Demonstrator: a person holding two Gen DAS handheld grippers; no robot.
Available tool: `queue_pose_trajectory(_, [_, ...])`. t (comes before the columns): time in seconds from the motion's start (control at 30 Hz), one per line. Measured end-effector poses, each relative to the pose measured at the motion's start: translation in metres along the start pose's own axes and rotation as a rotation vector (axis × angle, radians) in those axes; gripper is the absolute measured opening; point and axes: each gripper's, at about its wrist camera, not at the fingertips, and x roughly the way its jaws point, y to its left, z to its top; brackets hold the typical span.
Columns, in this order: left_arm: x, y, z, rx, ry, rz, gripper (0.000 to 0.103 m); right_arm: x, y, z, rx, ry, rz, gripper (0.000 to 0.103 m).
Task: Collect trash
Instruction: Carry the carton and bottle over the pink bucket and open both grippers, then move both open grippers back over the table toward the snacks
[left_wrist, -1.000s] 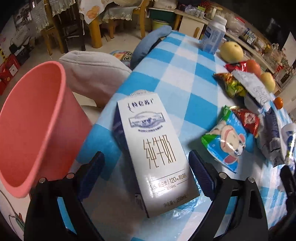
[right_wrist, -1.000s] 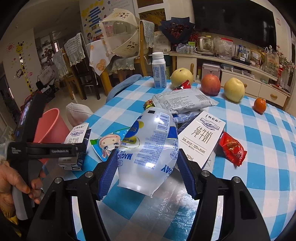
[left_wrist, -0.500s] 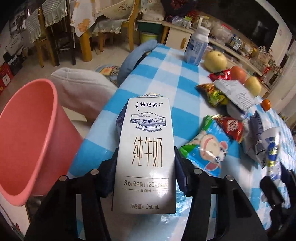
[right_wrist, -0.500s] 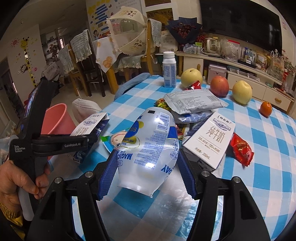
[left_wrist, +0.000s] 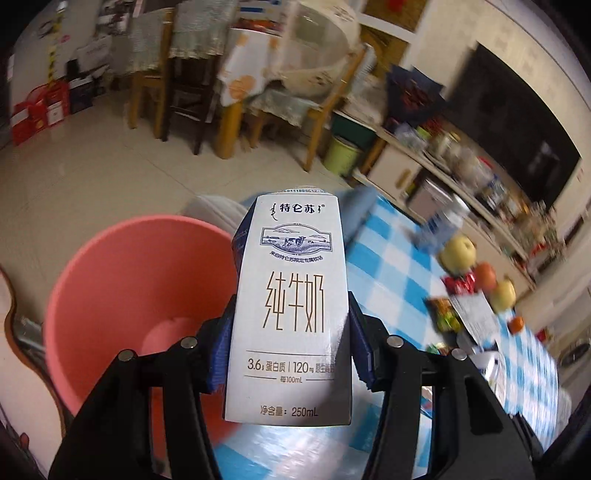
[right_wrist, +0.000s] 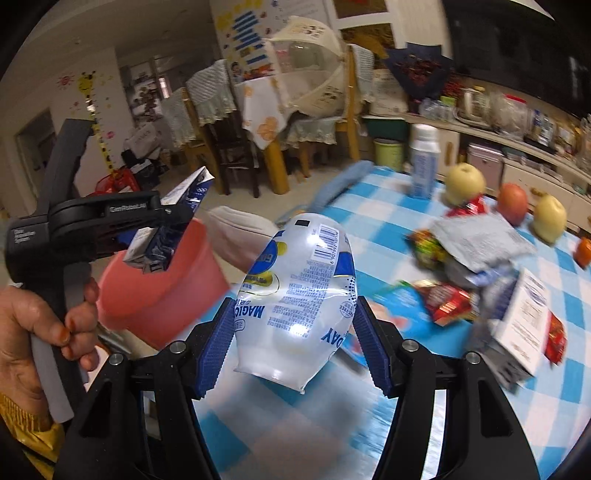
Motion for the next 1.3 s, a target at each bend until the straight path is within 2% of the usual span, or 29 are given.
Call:
queue_pose_trajectory(0.17, [-0.007,0.052,0.018,-0.102,-0.040,0.082,0.055,0.029,0.059,0.027,-0.103,0.003,0.087,0.064])
queue_pose_trajectory(0.33, [-0.006,0.089,0.026,-0.181,-0.041,0.116,0.055,0.068,0.104,0.044,-0.166,0.037,0.159,0.066])
queue_pose_trajectory(0.37, [-0.005,0.096,0.027,-0.194,-0.039,0.128,0.056,0.080,0.111,0.045,-0.172,0.061,0.160,0.073])
queue_pose_trajectory(0.43, [-0.001,0.104,0.028,-0.211,-0.033,0.150,0.063,0.094,0.117,0.045,-0.160,0.088,0.153,0.080])
queue_pose_trajectory(0.5, [-0.002,0.109,0.028,-0.210,-0.044,0.172,0.080,0.100,0.114,0.042,-0.109,0.102,0.168,0.080])
queue_pose_trajectory(0.53, [-0.002,0.109,0.028,-0.201,-0.050,0.181,0.083,0.099,0.111,0.041,-0.083,0.100,0.162,0.082])
queue_pose_trajectory(0.63, [-0.008,0.101,0.029,-0.149,-0.089,0.194,0.087,0.087,0.100,0.035,-0.023,0.071,0.126,0.089])
queue_pose_trajectory(0.83, [-0.024,0.068,0.027,-0.076,-0.205,0.100,0.093,0.057,0.071,0.023,0.020,0.022,0.041,0.089])
queue_pose_trajectory(0.97, [-0.023,0.036,0.022,0.013,-0.219,0.040,0.096,0.036,0.053,0.011,0.017,-0.007,-0.022,0.092])
queue_pose_trajectory(1.13, [-0.019,-0.010,0.008,0.142,-0.225,0.061,0.096,0.015,0.027,-0.004,0.036,-0.004,-0.089,0.093])
queue_pose_trajectory(1.3, [-0.019,-0.046,-0.009,0.228,-0.234,0.067,0.097,-0.008,0.001,-0.015,0.062,-0.030,-0.157,0.096])
